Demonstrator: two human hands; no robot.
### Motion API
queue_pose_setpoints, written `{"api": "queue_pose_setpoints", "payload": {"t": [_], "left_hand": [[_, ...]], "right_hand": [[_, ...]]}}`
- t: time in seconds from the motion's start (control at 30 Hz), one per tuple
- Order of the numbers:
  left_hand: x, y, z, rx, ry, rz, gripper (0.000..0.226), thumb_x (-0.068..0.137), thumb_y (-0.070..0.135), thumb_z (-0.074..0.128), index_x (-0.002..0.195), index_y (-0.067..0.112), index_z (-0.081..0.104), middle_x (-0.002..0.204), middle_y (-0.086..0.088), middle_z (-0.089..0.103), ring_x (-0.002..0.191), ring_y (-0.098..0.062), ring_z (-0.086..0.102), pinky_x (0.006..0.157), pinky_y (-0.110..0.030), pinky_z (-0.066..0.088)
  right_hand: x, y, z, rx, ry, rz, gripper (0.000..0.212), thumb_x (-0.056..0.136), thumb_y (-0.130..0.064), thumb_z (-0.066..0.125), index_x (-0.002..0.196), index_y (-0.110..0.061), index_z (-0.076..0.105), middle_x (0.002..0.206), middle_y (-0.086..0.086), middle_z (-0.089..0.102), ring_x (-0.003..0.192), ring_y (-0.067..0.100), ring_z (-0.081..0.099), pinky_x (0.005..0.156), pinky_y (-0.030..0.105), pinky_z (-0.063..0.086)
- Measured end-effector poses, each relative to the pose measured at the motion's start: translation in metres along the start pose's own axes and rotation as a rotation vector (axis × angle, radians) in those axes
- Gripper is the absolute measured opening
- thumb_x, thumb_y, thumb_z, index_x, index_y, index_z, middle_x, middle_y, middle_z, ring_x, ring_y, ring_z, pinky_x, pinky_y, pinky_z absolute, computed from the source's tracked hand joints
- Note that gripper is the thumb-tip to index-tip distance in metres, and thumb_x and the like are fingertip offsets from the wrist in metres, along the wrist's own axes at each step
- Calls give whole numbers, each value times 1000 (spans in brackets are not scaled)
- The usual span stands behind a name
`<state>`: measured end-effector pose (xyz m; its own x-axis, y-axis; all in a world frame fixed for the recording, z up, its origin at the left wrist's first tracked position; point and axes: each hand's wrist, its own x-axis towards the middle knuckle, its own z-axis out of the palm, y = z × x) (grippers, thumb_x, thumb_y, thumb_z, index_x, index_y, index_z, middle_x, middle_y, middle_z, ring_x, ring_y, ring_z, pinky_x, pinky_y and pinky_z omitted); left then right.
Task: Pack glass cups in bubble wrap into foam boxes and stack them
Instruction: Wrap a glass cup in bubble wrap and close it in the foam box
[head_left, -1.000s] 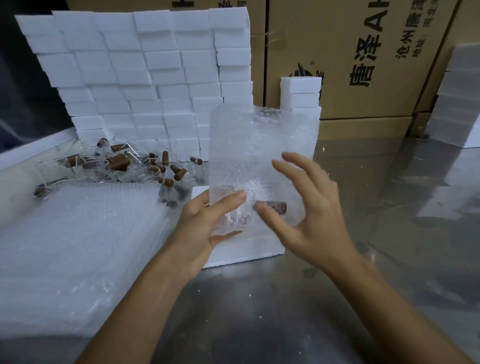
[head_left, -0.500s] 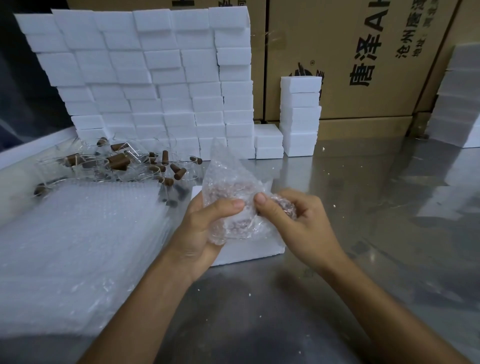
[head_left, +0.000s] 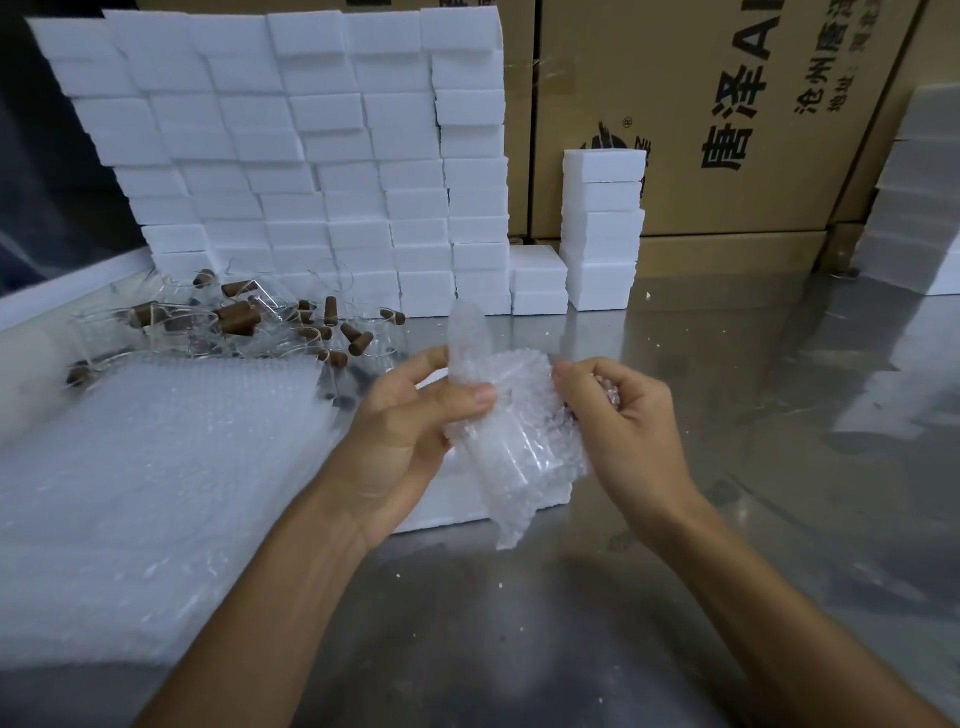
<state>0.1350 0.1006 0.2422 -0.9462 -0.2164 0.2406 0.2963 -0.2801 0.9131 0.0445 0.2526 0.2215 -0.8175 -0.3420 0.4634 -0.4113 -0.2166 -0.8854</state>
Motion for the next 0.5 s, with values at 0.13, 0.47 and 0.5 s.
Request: {"api": "queue_pose_setpoints", "payload": {"t": [0.13,0.47,0.5], "left_hand": [[-2,6,-2,-6,-75,-55,18,75,5,64,83,11,78,86,-6,72,82,-18,67,74,-25,56],[-3,8,-8,83,60,-34,31,61,1,83,77,12,59,73,-8,63,59,-15,64,50,-23,55],[-2,6,-5,101,91,-2,31,58,3,83,75,14,59,73,-8,62,59,-15,65,49,-22,54]], "right_hand": [[2,0,-4,-67,-58,-111,41,99,-14,59,59,-20,52,53,-17,47,51,-1,41,52,12,35],[2,-1,-8,-301,-26,-364,31,94,-38,55,73,-15,56,64,-17,60,57,2,54,55,12,38],[2,0,-8,-320,-11,-392,31,94,-37,55,73,-14,56,64,-16,60,57,3,54,55,12,38]]}}
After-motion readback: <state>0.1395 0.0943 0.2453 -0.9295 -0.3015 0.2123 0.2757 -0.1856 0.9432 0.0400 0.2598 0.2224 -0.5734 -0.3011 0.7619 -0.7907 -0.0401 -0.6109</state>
